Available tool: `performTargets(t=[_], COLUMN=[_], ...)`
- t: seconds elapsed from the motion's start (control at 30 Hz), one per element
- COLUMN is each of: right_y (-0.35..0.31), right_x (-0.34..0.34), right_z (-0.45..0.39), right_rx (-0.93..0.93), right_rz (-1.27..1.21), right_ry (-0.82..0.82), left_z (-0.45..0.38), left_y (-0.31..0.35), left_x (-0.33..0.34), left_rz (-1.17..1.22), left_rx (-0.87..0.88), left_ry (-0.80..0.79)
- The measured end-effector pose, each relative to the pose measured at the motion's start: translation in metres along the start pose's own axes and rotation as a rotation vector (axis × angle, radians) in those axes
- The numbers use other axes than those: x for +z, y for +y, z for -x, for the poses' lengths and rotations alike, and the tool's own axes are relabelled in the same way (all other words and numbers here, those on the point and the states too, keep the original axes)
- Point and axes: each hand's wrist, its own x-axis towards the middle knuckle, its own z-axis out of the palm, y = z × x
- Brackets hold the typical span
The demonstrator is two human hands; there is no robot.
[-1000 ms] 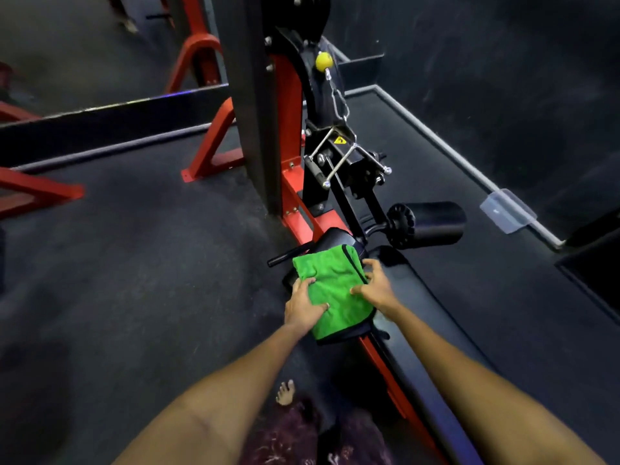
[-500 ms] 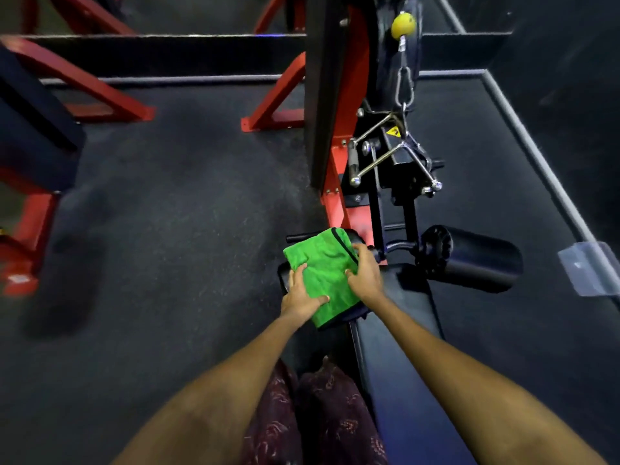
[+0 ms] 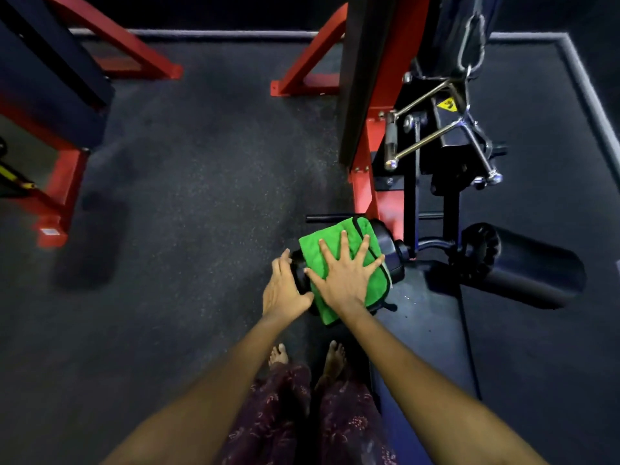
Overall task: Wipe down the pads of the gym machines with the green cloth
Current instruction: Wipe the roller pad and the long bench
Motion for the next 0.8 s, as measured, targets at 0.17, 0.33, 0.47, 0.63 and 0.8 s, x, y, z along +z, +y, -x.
performTargets(t=[0.17,0.33,0.47,0.63,0.8], right_y=[0.013,0.007,-0.031,0.006,0.020], right_x=[0.000,-0.007,0.007,0.002,-0.012], right_z=[-0.005,-0.020,-0.004,-0.007,-0.021], right_rx=[-0.076,0.065,0.012,-0.032,0.191], right_rz=[0.068,0.046,0.001,0.092,0.025], right_ry=[0.053,0.057,0.047,0.116,0.160], left_z=[-0.023,-0.043,-0.042,-0.036,-0.036], left_y=[-0.016,-0.013,-0.014,-0.019,-0.018], left_x=[-0.003,-0.011,-0.008,-0.006,-0.009], left_rz=[-0.236,-0.203,-0.273,-0.203,-0.182], left_rx=[0.079,0.034,0.038,0.008,0.018], left_ry=[-0.242,-0.401,-0.358,-0.367,-0.379])
